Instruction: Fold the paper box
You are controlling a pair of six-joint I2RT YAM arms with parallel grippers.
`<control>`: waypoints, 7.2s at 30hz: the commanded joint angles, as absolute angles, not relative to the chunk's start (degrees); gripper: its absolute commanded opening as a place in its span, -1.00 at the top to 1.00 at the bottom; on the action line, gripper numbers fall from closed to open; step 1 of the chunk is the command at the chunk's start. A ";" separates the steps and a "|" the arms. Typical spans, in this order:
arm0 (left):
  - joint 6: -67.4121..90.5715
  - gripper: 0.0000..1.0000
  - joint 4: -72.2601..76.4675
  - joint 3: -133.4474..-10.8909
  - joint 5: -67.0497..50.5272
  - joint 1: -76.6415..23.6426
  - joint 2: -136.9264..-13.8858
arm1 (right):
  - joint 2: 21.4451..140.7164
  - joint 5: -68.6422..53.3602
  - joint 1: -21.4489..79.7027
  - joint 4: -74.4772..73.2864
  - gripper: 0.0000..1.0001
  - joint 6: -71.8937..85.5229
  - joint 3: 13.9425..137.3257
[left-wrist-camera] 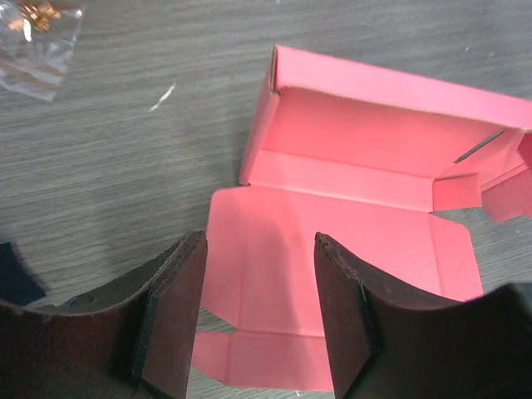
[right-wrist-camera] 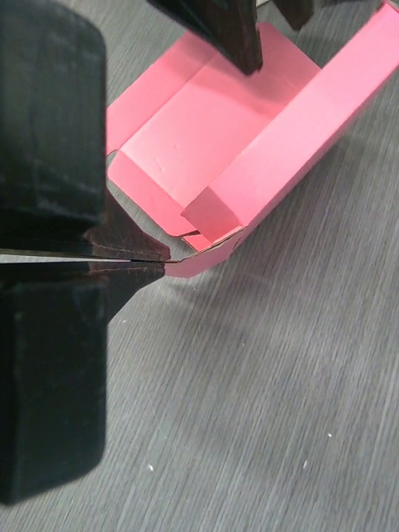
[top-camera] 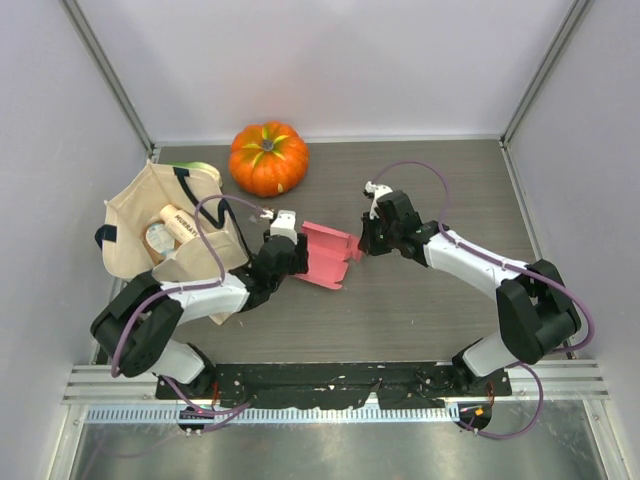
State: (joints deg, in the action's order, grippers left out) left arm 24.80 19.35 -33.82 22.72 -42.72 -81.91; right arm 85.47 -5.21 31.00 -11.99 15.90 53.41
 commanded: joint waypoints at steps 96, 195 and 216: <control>32.52 1.00 24.87 -25.84 29.10 -45.70 -70.14 | 59.25 -16.44 27.17 8.28 -0.63 32.98 26.70; 29.35 -0.11 20.06 -19.95 27.78 -57.04 -57.54 | 99.85 40.45 62.50 59.85 0.99 0.26 25.85; 29.71 -0.15 5.79 -41.76 -4.03 -42.19 -76.29 | 96.06 20.13 56.43 52.74 0.99 -2.02 25.66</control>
State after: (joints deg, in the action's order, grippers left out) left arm 30.81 3.11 -42.70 3.77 -42.63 -76.69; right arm 97.08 22.79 56.88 56.60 -1.04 25.06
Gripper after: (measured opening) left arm 0.579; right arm 0.147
